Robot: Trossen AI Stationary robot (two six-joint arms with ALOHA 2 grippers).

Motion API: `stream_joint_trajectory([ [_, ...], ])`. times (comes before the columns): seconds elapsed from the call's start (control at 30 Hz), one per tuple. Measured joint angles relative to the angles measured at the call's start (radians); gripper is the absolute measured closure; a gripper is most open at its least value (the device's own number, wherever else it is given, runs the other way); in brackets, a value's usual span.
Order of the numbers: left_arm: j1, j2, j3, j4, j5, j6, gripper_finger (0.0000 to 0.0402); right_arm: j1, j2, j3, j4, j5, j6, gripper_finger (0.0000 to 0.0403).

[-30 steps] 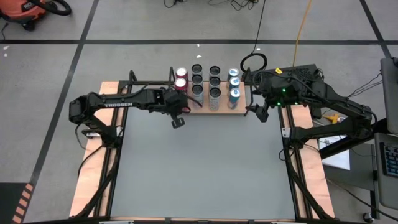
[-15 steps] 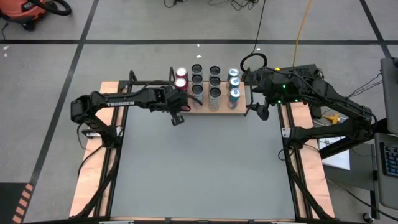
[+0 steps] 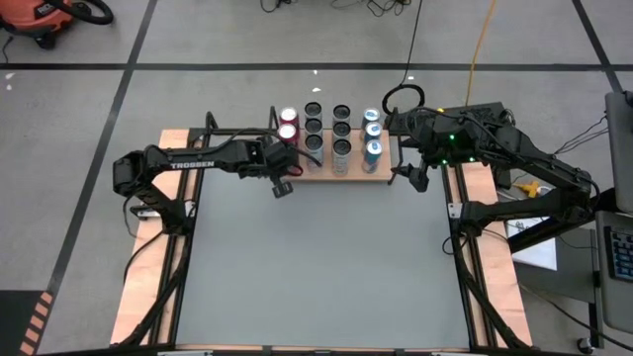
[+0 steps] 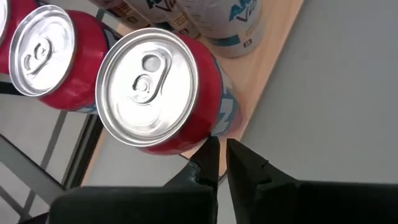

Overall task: Place canned beverage on shelf
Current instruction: Put the red soda can aligned with the other red soda cans on the shelf, then return to Home Position

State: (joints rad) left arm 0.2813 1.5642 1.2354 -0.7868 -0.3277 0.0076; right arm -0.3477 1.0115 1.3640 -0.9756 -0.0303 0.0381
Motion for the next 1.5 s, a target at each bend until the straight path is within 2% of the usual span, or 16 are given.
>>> stream_joint_trajectory([
  [0.43,-0.051,0.0,0.0,-0.035,0.012,-0.171,0.0379,0.0,0.0,0.0,-0.002,-0.001,-0.002,0.0057],
  [0.57,-0.086,-0.011,0.033,-0.058,0.03,-0.3,0.0382,-0.007,0.0,0.0,-0.002,-0.08,-0.002,0.0058],
  [0.7,-0.111,-0.079,0.065,-0.058,0.105,-0.4,0.0398,-0.029,0.0,0.0,0.003,-0.182,-0.017,0.0074],
  [0.87,-0.146,-0.204,0.086,-0.062,0.138,-0.494,0.0399,-0.049,-0.003,0.0,0.04,-0.24,-0.095,0.0112],
  [1.07,-0.15,-0.382,0.086,-0.074,0.138,-0.494,0.0399,-0.055,-0.003,0.001,0.084,-0.247,-0.15,0.0182],
  [1.27,-0.148,-0.514,0.086,-0.093,0.138,-0.36,0.0398,-0.055,-0.003,0.001,0.158,-0.232,-0.138,0.0264],
  [1.4,-0.149,-0.569,0.086,-0.047,0.139,-0.336,0.0398,-0.055,-0.003,0.001,0.21,-0.233,-0.131,0.0312],
  [1.5,-0.153,-0.599,0.086,-0.065,0.15,-0.217,0.0398,-0.054,-0.006,0.001,0.231,-0.24,-0.126,0.0344],
])
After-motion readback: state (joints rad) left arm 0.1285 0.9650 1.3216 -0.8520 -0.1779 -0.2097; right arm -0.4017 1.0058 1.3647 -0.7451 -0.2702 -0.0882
